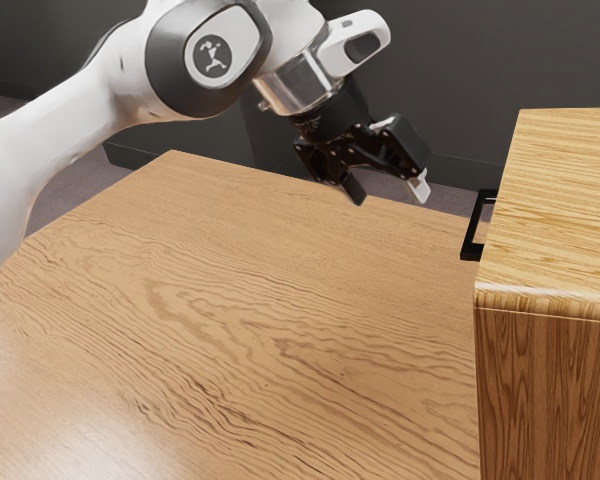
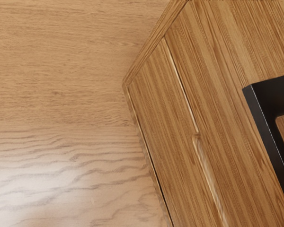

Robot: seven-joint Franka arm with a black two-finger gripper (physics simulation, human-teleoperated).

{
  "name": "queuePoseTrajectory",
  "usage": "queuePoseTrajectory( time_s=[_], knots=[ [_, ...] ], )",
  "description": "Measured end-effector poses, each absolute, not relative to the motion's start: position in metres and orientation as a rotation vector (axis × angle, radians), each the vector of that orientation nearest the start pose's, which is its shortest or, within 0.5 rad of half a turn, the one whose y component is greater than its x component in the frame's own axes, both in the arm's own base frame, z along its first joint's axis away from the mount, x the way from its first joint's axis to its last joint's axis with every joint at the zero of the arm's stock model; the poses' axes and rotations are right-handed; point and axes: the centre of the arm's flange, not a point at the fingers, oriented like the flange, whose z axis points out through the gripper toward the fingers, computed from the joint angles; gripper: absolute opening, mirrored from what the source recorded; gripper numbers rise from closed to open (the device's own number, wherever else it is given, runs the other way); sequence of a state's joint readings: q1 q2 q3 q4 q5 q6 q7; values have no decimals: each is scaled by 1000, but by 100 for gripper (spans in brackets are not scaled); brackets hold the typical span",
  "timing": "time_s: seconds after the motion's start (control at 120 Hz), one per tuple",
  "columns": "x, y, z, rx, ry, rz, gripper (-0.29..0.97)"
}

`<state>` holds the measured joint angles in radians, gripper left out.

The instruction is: Pull the drawer handle with one arm to open the drawer

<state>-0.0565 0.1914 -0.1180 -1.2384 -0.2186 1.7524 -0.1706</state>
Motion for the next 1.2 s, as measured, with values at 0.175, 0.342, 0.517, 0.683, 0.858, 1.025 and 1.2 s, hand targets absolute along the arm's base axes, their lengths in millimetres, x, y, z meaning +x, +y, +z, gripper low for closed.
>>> queuePoseTrajectory(
  time_s=[0.175,0.342,0.517,0.683,0.858,1.025,1.2],
  knots=[
    [629,-141,674,-3423,-52,-489,68],
    [643,-146,659,-3440,-118,-504,68],
    [651,-149,653,-3450,-179,-546,68],
    [654,-157,646,-3467,-225,-548,68],
    [640,-161,637,-3464,-255,-497,67],
    [595,-158,658,-3436,-264,-515,68],
    [586,-137,666,-3388,-320,-563,68]
  ],
)
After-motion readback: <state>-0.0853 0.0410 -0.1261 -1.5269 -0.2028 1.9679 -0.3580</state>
